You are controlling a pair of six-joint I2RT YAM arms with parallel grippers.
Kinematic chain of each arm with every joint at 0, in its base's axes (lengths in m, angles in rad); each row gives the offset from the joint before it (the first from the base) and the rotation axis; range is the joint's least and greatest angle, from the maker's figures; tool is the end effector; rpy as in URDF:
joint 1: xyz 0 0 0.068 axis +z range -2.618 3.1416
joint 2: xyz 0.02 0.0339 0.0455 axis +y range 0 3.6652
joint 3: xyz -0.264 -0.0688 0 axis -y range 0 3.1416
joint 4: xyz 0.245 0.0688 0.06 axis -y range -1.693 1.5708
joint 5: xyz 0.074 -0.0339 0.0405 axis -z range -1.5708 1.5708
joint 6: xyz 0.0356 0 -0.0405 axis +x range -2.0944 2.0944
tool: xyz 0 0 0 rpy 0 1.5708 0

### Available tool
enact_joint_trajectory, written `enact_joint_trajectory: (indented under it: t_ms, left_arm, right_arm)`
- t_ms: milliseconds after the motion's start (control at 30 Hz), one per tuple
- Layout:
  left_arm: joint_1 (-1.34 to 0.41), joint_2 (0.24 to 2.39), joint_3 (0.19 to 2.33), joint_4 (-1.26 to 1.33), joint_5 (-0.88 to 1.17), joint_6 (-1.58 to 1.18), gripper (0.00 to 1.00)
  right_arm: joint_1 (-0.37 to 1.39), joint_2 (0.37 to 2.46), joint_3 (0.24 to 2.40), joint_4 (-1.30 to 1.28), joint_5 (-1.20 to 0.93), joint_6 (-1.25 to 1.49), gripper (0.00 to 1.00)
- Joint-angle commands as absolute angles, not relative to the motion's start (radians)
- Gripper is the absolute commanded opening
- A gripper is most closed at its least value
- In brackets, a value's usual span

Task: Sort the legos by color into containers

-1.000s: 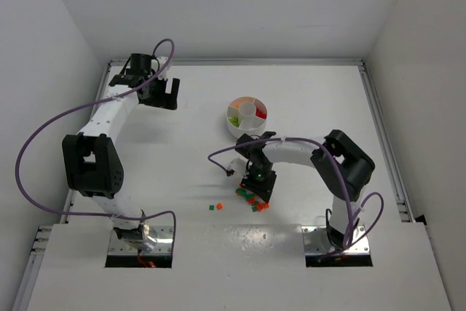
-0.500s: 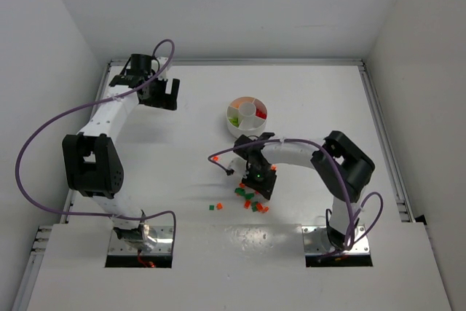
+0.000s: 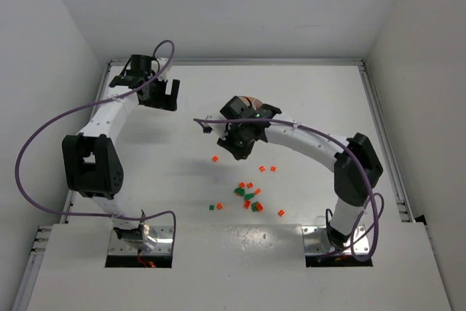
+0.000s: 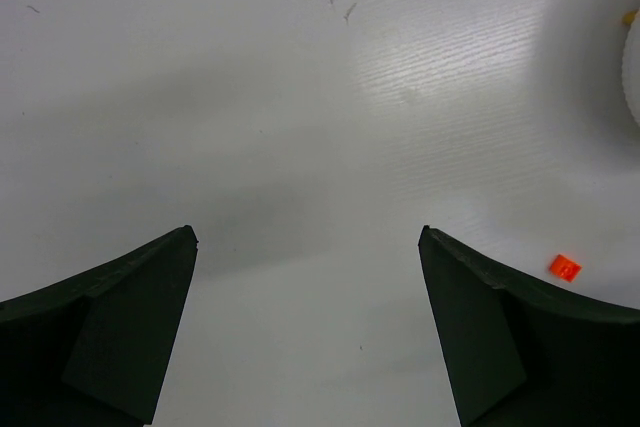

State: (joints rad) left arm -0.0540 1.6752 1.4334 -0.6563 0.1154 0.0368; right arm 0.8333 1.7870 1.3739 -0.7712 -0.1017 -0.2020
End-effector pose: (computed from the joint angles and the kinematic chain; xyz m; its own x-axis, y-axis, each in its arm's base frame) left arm 0.3671 -0.0239 0.2901 -0.7759 0.0785 -0.6260 0.1539 0.9858 -0.0671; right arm 0.2437 0.2736 0.2266 -0.4573 -0.8001 -0.3881 -0.8715 0.4901 0.0165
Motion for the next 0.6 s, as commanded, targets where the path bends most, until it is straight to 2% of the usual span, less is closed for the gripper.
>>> enact_joint_trajectory:
  t_ms: [0, 333, 567]
  left_arm:
    - [-0.063, 1.611, 1.431, -0.624, 0.124, 0.028, 1.00]
    - [-0.008, 1.611, 1.431, -0.569, 0.219, -0.049, 1.00]
    - [0.002, 1.620, 1.431, -0.578, 0.219, -0.049, 1.00]
  right_arm:
    - [0.827, 1.744, 1.517, -0.749, -0.097, -0.177, 0.00]
    - [0.787, 1.985, 1.848, -0.846, 0.096, -0.117, 0.00]
    - [0.769, 2.063, 1.931, -0.867, 0.238, -0.086, 0.00]
